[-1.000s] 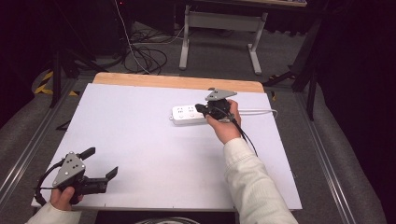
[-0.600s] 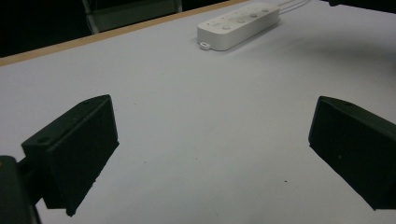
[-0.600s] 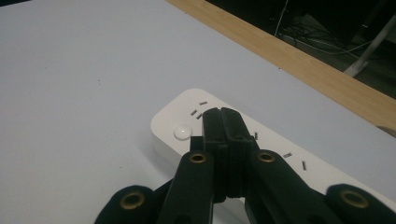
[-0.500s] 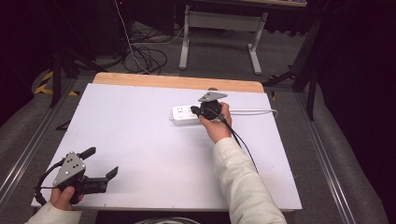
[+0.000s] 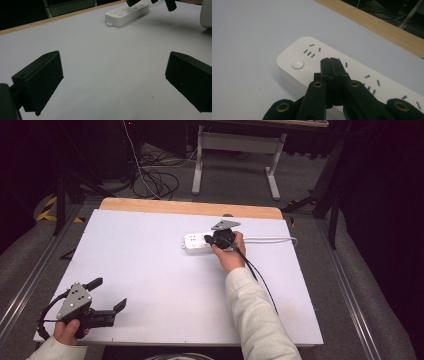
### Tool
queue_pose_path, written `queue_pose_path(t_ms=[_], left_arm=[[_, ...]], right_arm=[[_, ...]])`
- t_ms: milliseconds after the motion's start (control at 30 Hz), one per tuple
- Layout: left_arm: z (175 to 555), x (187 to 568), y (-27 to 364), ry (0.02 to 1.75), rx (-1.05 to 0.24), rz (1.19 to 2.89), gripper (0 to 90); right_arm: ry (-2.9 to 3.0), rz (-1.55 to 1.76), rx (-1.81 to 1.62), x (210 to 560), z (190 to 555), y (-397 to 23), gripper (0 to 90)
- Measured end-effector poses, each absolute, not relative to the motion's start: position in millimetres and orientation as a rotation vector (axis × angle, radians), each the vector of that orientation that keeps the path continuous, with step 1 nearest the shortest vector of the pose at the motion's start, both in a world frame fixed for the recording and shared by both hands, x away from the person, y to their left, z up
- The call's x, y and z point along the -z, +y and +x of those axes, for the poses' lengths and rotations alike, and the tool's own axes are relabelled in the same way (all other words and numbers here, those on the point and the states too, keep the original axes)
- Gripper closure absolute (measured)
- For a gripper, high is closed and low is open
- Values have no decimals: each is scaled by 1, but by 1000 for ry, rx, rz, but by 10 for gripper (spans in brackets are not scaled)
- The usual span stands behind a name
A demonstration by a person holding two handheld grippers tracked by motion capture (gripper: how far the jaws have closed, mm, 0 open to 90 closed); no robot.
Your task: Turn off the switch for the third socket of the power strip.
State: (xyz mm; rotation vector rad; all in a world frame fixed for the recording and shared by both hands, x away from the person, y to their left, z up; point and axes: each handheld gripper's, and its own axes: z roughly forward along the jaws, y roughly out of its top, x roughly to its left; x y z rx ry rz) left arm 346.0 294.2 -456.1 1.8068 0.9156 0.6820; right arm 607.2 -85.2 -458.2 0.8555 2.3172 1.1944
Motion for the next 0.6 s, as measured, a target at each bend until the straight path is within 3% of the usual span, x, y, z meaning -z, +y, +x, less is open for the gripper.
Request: queue_pose_path(t_ms=[600], left_arm=[[346, 456, 293, 915, -679, 1808, 18]], right_arm=[[2329, 846, -1167, 467, 609, -80, 900]])
